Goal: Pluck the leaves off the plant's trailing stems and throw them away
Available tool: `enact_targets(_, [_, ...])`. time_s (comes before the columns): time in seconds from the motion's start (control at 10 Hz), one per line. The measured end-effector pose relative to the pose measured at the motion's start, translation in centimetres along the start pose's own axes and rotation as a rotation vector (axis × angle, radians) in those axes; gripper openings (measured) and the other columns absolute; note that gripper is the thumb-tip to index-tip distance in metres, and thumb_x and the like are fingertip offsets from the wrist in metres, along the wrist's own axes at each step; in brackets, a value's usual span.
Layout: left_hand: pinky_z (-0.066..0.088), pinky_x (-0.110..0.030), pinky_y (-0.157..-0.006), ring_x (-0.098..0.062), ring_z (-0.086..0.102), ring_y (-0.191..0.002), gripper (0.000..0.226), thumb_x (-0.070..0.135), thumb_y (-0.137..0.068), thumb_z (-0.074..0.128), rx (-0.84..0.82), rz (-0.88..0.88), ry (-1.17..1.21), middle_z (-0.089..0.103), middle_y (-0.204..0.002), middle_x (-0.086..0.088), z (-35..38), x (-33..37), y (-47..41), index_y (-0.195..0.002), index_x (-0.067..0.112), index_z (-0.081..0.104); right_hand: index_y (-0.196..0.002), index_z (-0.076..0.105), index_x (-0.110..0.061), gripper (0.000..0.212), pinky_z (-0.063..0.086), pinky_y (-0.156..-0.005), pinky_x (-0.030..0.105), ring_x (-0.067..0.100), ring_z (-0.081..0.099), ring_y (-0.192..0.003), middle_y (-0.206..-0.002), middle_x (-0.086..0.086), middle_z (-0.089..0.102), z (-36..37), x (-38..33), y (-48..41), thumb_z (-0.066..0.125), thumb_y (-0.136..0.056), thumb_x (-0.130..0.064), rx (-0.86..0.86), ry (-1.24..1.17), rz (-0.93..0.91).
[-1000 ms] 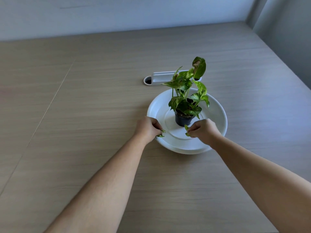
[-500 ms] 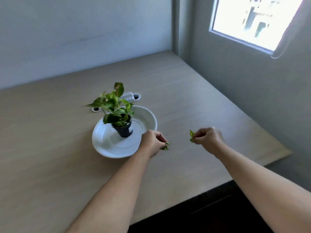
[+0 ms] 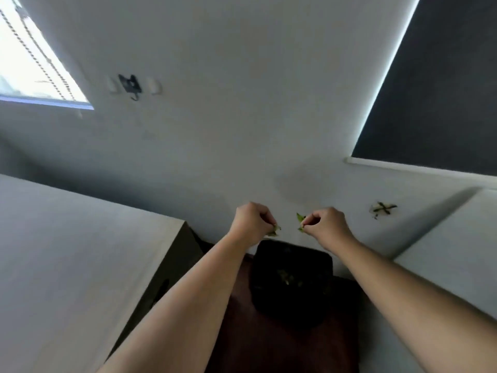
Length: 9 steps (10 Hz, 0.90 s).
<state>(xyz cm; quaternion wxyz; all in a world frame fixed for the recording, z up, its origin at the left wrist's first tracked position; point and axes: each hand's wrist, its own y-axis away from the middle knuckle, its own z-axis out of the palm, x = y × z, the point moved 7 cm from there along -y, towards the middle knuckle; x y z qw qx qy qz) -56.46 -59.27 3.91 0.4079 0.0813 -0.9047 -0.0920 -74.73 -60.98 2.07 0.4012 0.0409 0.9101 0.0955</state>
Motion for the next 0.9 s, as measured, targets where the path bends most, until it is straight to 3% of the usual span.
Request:
enact_targets(0.1, [0.043,-0.005,-0.055,-0.010,0.058,-0.067,0.012,-0.001,-0.074,0.067,-0.120,-0.007,-0.078,0.061,-0.064,0.006,6.1,-0.4,-2.9,-0.079,0.006,0.075,-0.074,0.074,-0.010,0.006,0.043,-0.070,0.020,0.013,0.061,-0.075,-0.086,0.006,0.074,-0.5,6.6,-0.3,0.070,-0.074,-0.006,0.045,0.017,0.130])
enact_targets(0.2, [0.046,-0.019,-0.062,-0.014,0.060,-0.071,0.013,0.001,-0.079,0.064,-0.165,-0.090,-0.108,0.061,-0.066,0.005,10.5,-3.8,-5.0,-0.078,0.008,0.074,-0.075,0.074,-0.008,0.008,0.045,-0.070,0.021,0.021,0.067,-0.079,-0.086,0.009,0.074,1.9,11.5,-0.7,0.068,-0.076,-0.003,-0.010,0.058,0.203])
enact_targets(0.4, [0.046,-0.021,-0.061,-0.010,0.058,-0.070,0.007,0.009,-0.084,0.067,-0.236,-0.215,-0.104,0.070,-0.086,-0.005,16.9,-10.4,-10.5,-0.082,0.010,0.073,-0.080,0.074,-0.010,0.011,0.048,-0.068,0.023,0.019,0.066,-0.078,-0.091,0.011,0.073,7.7,17.8,-4.5,0.065,-0.080,-0.005,-0.025,0.054,0.316])
enact_targets(0.5, [0.045,-0.022,-0.074,-0.014,0.058,-0.087,0.027,0.021,-0.085,0.069,-0.327,-0.255,-0.065,0.063,-0.098,-0.001,19.4,-12.1,-12.6,-0.111,0.015,0.066,-0.097,0.074,-0.010,0.016,0.043,-0.075,0.018,0.014,0.063,-0.086,-0.106,0.009,0.072,10.3,18.6,-6.8,0.066,-0.083,-0.010,-0.098,0.038,0.307])
enact_targets(0.6, [0.042,-0.024,-0.077,-0.014,0.052,-0.090,0.048,0.029,-0.089,0.064,-0.423,-0.281,-0.079,0.051,-0.107,0.000,20.9,-13.2,-13.5,-0.133,0.021,0.047,-0.107,0.071,-0.013,0.024,0.042,-0.084,0.016,0.020,0.063,-0.103,-0.119,0.007,0.067,11.7,18.9,-7.9,0.062,-0.085,-0.008,-0.121,0.036,0.308])
enact_targets(0.7, [0.042,-0.025,-0.078,-0.020,0.055,-0.097,0.049,0.030,-0.092,0.058,-0.460,-0.296,-0.117,0.053,-0.129,-0.008,20.4,-13.7,-13.6,-0.138,0.021,0.042,-0.107,0.069,-0.015,0.025,0.050,-0.086,0.027,0.024,0.065,-0.097,-0.116,0.009,0.067,11.7,19.2,-7.6,0.059,-0.085,-0.007,-0.136,0.042,0.344])
enact_targets(0.9, [0.044,-0.031,-0.093,-0.028,0.053,-0.120,0.048,0.030,-0.093,0.057,-0.398,-0.207,-0.198,0.050,-0.137,-0.011,15.9,-10.8,-12.5,-0.137,0.018,0.042,-0.113,0.065,-0.014,0.026,0.047,-0.094,0.031,0.024,0.061,-0.108,-0.120,0.007,0.066,8.3,14.9,-7.4,0.059,-0.088,-0.018,-0.140,0.098,0.267])
